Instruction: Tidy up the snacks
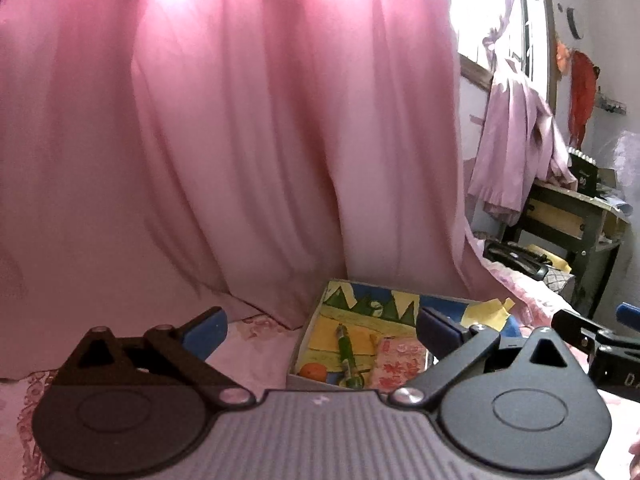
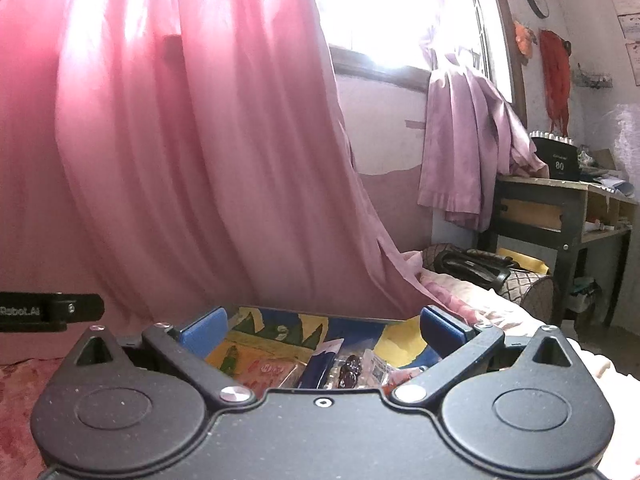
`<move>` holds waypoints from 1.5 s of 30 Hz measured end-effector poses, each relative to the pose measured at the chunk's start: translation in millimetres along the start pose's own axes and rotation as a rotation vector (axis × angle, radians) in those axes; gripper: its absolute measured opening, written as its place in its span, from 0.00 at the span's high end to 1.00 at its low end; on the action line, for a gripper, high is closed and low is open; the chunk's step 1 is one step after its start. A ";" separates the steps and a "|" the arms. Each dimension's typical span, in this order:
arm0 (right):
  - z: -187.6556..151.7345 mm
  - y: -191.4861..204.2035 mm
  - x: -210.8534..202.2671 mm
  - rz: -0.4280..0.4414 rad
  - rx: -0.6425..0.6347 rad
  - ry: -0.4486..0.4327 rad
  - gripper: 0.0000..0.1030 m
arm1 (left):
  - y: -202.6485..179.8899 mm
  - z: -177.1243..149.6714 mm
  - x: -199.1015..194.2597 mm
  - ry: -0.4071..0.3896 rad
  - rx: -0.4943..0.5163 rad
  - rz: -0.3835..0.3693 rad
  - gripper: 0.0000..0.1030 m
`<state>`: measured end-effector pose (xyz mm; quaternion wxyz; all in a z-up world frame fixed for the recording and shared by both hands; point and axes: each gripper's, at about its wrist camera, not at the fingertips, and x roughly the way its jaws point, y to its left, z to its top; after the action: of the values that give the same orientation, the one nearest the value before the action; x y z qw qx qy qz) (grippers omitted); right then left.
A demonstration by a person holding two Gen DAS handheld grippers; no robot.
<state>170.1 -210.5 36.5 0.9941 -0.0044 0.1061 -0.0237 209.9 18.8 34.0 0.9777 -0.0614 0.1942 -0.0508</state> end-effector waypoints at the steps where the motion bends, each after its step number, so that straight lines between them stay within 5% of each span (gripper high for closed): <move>1: -0.9 -0.6 -6.4 0.002 0.000 -0.002 0.01 | -1.9 -1.5 -4.7 -0.008 -0.001 0.001 0.00; 19: -21.4 -9.2 -77.1 -0.003 0.018 0.013 0.01 | -13.8 -45.0 -70.4 -0.018 0.010 0.043 0.00; 45: -51.3 -7.7 -116.0 0.027 0.076 0.134 0.01 | -19.8 -79.0 -107.3 0.061 0.058 0.063 0.00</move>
<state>45.6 -212.8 10.9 0.9844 0.0365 0.1713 -0.0147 79.3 4.4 4.4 0.9738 -0.0252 0.2242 -0.0273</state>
